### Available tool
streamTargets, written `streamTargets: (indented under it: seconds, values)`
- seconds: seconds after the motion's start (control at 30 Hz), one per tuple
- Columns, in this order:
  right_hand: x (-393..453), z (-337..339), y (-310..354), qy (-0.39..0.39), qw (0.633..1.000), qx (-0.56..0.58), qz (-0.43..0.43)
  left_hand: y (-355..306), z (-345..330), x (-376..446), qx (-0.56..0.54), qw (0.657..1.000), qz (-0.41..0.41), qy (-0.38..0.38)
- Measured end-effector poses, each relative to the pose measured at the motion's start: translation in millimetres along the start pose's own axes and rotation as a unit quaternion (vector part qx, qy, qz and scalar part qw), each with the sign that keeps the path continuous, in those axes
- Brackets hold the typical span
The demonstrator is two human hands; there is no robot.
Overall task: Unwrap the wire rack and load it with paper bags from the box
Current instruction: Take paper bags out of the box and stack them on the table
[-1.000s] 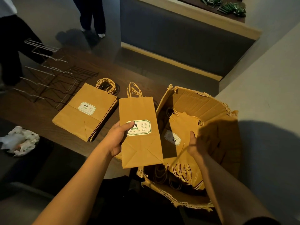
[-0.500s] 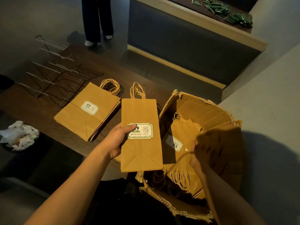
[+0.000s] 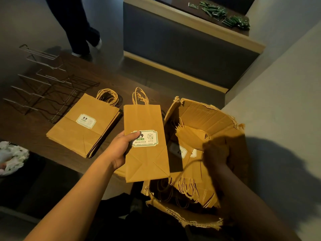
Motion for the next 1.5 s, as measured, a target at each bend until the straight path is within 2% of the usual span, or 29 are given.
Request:
streamTargets:
  seconds: [0.03, 0.1, 0.2, 0.3, 0.4, 0.47, 0.53, 0.57, 0.63, 0.73, 0.77, 0.83, 1.0, 1.13, 1.2, 1.27, 1.37, 1.5]
  values:
    - [0, 9, 1, 0.000, 0.999, -0.042, -0.015, -1, -1, 0, 0.001, 1.000, 0.002, 0.000]
    - [-2, 36, -7, -0.054, 0.996, 0.021, -0.073, -3, 0, 0, 0.002, 1.000, 0.003, -0.002]
    - [-17, 72, -13, -0.104, 0.962, 0.229, -0.106, -6, 0, 0, -0.010, 1.000, 0.002, -0.003]
    - [-39, 100, -14, -0.106, 0.895, 0.411, -0.135, -9, -2, -1, -0.024, 1.000, 0.000, -0.003]
    - [-60, 124, 8, -0.105, 0.790, 0.590, -0.131, -12, -7, -2, -0.033, 0.999, -0.008, 0.012]
    - [-65, 126, 30, -0.091, 0.729, 0.667, -0.120, -14, -13, -3, -0.036, 0.999, -0.004, 0.026]
    - [-65, 117, 54, -0.072, 0.702, 0.698, -0.122, -15, -19, -5, -0.043, 0.998, 0.001, 0.043]
    - [-65, 113, 71, -0.058, 0.710, 0.691, -0.123, -16, -21, -6, -0.044, 0.998, 0.001, 0.053]
    - [-64, 101, 106, -0.023, 0.754, 0.646, -0.115, -15, -24, -6, -0.043, 0.997, 0.001, 0.070]
    - [-62, 74, 152, 0.037, 0.883, 0.465, -0.045, -18, -20, -8, -0.025, 0.997, -0.009, 0.078]
    - [-61, 65, 158, 0.051, 0.912, 0.405, -0.040, -19, -15, -7, -0.020, 0.997, -0.014, 0.072]
    - [-61, 58, 165, 0.065, 0.937, 0.341, -0.032, -25, 2, -6, -0.021, 0.998, -0.022, 0.049]
    - [-57, 57, 196, 0.048, 0.968, 0.244, 0.046, -37, 27, -11, 0.006, 0.999, -0.029, 0.042]
    - [-49, 62, 224, 0.033, 0.954, 0.294, 0.047, -51, 50, -11, 0.066, 0.995, -0.059, 0.049]
    - [-46, 64, 243, 0.046, 0.932, 0.355, 0.064, -60, 67, -12, 0.078, 0.994, -0.061, 0.050]
    - [-44, 61, 265, 0.087, 0.894, 0.435, 0.060, -71, 81, -13, 0.092, 0.993, -0.062, 0.050]
    - [-36, 40, 289, 0.104, 0.831, 0.547, -0.008, -85, 103, -3, 0.093, 0.993, -0.072, 0.023]
    - [-31, -1, 309, 0.117, 0.784, 0.600, -0.114, -77, 133, 20, 0.136, 0.990, -0.024, -0.005]
Point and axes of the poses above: each hand's wrist, its own x-axis towards the middle knuckle, its own z-axis out of the back of the hand, y = z × x, the point moved 6 cm from there along x, towards the middle knuckle, and after that the axes turned 3 degrees about z, right-handed, at the moved point
